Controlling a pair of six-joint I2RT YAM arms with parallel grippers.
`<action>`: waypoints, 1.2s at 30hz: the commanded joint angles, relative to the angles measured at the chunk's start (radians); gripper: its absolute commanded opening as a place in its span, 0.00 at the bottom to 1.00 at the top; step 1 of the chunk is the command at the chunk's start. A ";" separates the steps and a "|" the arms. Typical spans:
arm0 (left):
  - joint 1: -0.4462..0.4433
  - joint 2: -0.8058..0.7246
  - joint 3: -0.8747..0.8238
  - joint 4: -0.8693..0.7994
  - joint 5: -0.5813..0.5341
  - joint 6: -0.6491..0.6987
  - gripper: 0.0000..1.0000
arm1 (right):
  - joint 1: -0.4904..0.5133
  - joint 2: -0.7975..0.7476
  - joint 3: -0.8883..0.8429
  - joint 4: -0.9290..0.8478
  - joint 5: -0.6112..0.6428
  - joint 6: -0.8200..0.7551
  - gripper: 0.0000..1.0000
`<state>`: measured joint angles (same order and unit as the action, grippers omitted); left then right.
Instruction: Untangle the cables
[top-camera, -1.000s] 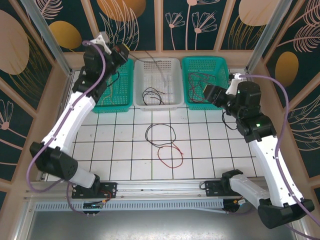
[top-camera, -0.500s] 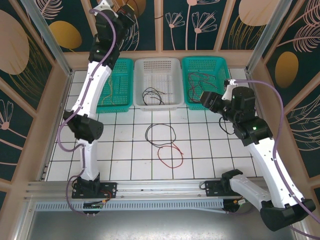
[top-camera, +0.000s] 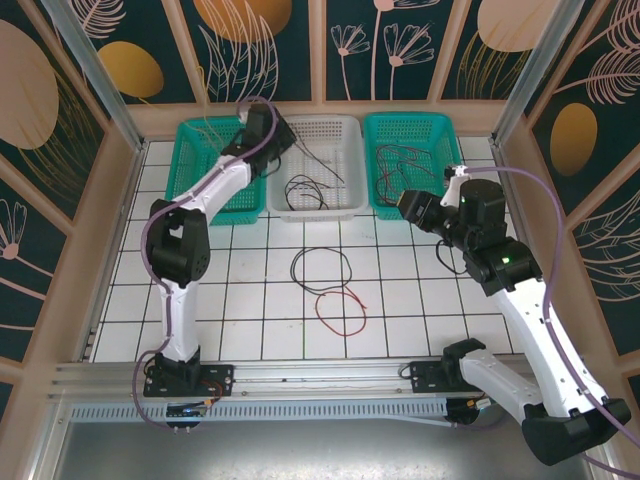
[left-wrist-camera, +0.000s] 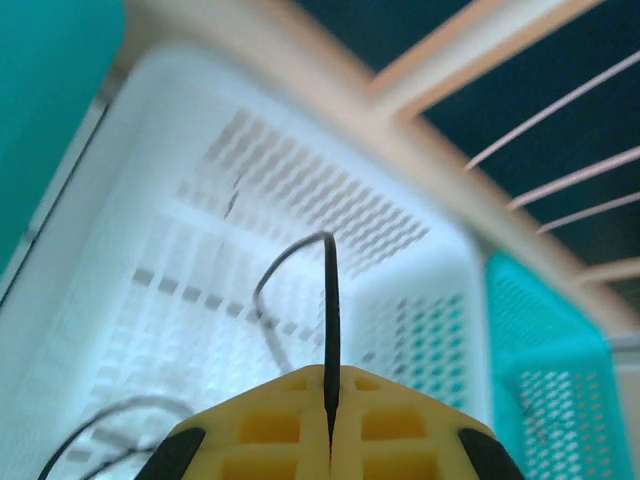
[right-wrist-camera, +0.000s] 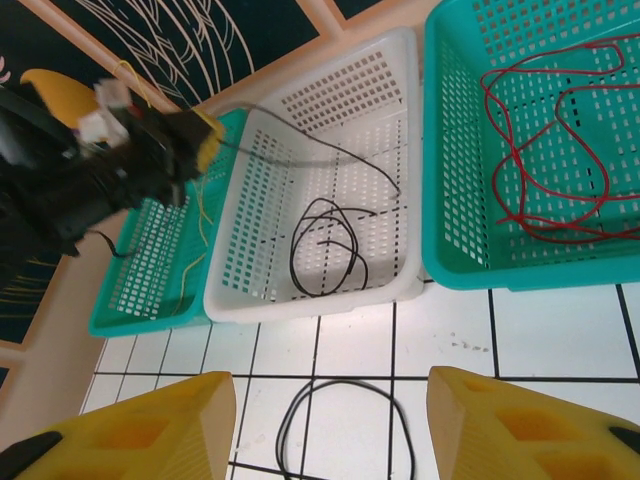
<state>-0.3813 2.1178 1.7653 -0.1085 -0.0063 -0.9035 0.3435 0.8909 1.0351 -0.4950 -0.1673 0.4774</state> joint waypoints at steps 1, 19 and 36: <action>-0.034 -0.116 -0.096 0.084 0.007 -0.002 0.00 | 0.012 -0.017 -0.015 0.009 -0.020 0.007 0.53; -0.093 -0.321 -0.111 -0.168 0.006 0.247 0.93 | 0.177 0.042 -0.042 0.053 0.064 0.056 0.59; -0.093 -1.011 -0.634 -0.120 -0.008 0.350 0.77 | 0.534 0.576 -0.051 -0.046 0.353 0.198 0.46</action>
<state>-0.4751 1.1316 1.2041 -0.2031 0.0078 -0.5610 0.8669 1.4303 0.9787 -0.4759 0.0875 0.6209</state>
